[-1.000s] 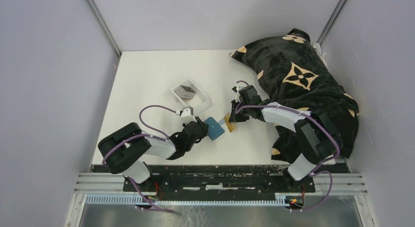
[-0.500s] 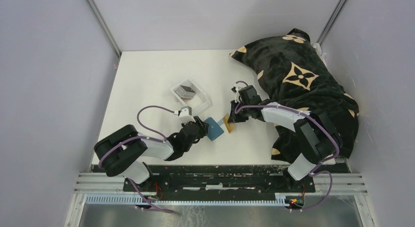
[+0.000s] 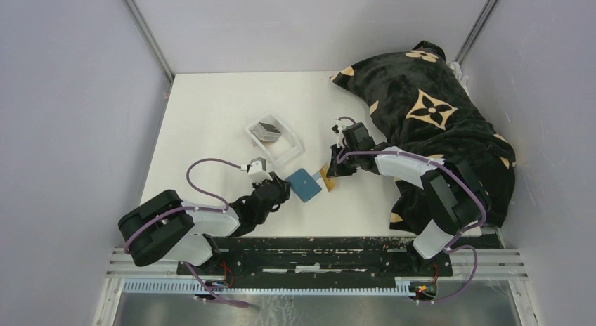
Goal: Put the credit cards into the card holder
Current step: Open the card holder at the center of the board.
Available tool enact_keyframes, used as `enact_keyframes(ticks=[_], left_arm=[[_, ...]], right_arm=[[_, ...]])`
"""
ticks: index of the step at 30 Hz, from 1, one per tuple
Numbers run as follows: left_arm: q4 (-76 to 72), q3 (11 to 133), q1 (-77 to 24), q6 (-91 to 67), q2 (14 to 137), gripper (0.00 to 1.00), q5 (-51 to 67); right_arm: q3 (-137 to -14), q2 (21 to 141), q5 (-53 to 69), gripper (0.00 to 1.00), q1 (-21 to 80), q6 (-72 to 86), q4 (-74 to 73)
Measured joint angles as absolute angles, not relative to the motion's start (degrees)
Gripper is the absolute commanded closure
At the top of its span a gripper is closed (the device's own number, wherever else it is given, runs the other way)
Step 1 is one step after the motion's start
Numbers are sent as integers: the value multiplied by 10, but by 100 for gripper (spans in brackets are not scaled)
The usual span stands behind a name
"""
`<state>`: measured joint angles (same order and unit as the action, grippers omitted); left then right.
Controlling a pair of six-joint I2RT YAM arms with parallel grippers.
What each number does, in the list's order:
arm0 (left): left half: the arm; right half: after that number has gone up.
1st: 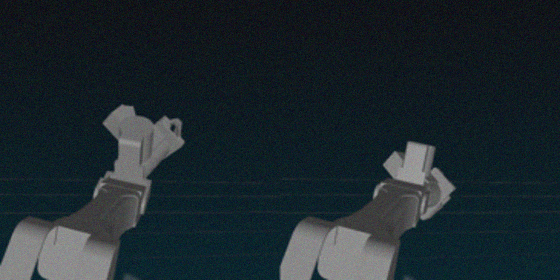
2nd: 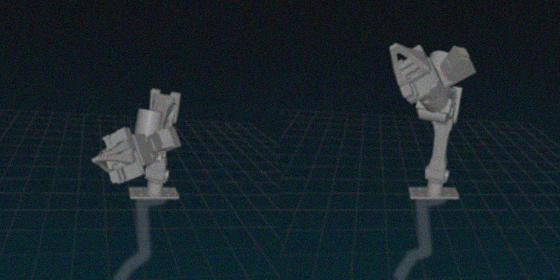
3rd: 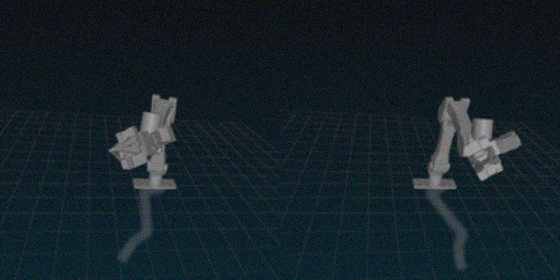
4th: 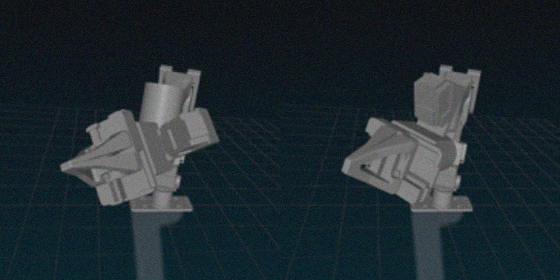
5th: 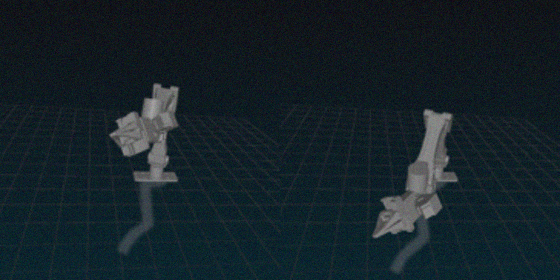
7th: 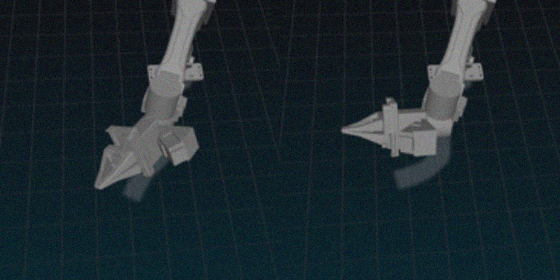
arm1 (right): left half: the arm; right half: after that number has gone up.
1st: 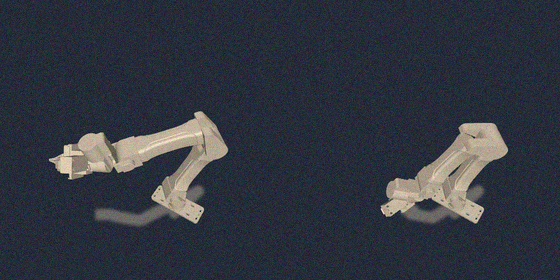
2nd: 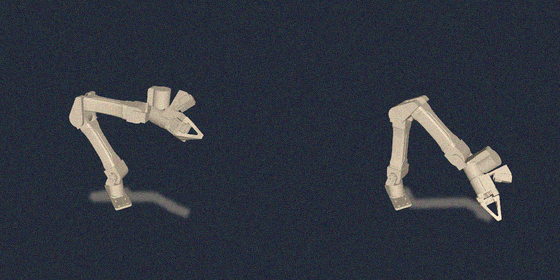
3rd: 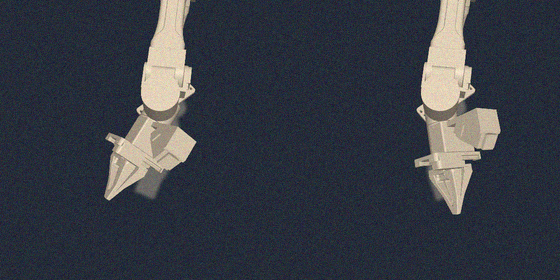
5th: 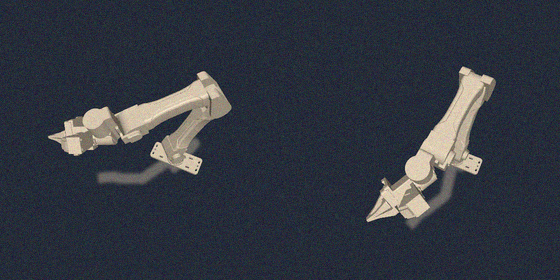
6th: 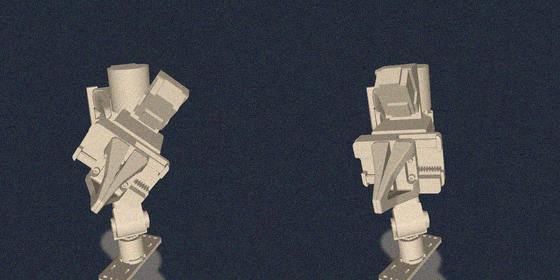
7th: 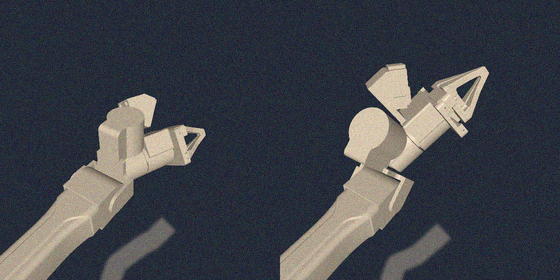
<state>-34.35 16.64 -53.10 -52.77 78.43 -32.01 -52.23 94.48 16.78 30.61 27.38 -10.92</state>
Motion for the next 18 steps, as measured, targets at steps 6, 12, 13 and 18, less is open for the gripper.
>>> enact_keyframes(ticks=[6,12,13,18], left_arm=[[-312,150,-542,-552,794,88,-340],[-306,157,-544,-559,820,89,-347],[-306,162,-544,-559,825,89,-347],[-310,183,-545,-559,851,89,-349]], right_arm=[[-525,945,170,99,306,274,-111],[-532,945,179,99,306,274,-112],[-533,945,181,99,306,274,-111],[-534,945,189,99,306,274,-111]])
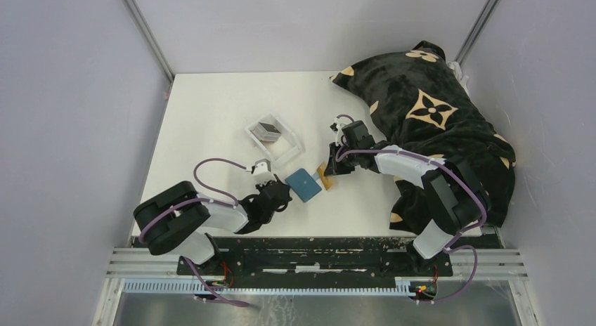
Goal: Put the credit cards into the card holder
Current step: Open the card holder at the center of the board.
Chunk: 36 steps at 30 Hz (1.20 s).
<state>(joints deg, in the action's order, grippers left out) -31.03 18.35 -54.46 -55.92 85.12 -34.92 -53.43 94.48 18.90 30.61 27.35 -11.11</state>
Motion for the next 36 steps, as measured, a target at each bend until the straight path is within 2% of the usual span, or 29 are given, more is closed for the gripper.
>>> enact_keyframes(ticks=[36], left_arm=[[-332,231,-545,-559,912,88,-350]], right_arm=[[-524,973,205,99,306,296,-61]])
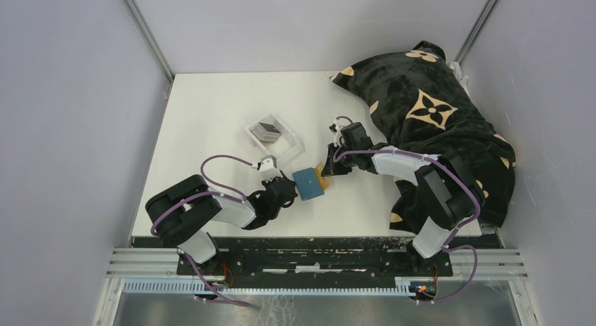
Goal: Put the credit cards into the card holder
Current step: Open the card holder at the center of the board.
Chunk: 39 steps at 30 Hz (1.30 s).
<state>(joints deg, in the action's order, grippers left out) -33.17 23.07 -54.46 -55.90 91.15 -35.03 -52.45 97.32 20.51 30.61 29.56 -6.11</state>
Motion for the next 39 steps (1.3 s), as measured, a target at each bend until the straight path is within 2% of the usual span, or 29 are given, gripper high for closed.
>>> enact_keyframes(ticks=[39], left_arm=[[-360,224,-545,-559,921,89,-345]], right_arm=[[-480,970,229,99,306,359,17]])
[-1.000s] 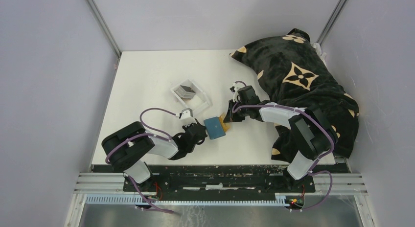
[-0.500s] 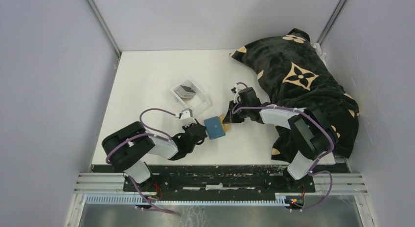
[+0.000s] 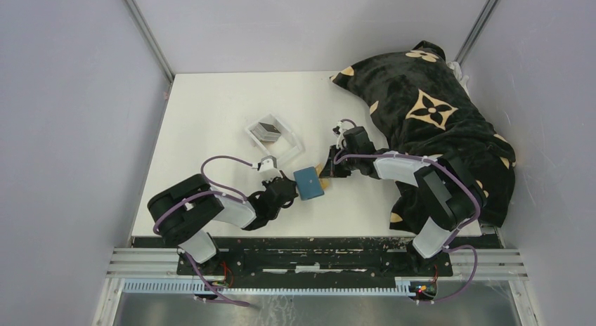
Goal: Put the credit cards into the card holder
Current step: Open the card holder at the center of the board.
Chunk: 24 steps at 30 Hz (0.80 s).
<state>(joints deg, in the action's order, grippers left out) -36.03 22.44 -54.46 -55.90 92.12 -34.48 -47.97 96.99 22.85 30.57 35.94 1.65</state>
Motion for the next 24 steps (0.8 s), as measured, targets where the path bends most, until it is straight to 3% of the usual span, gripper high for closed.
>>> enact_keyframes(ticks=[24], left_arm=[[-364,222,-545,-559,921,89,-344]], right_arm=[[-480,953,218,99,306,348,-14]])
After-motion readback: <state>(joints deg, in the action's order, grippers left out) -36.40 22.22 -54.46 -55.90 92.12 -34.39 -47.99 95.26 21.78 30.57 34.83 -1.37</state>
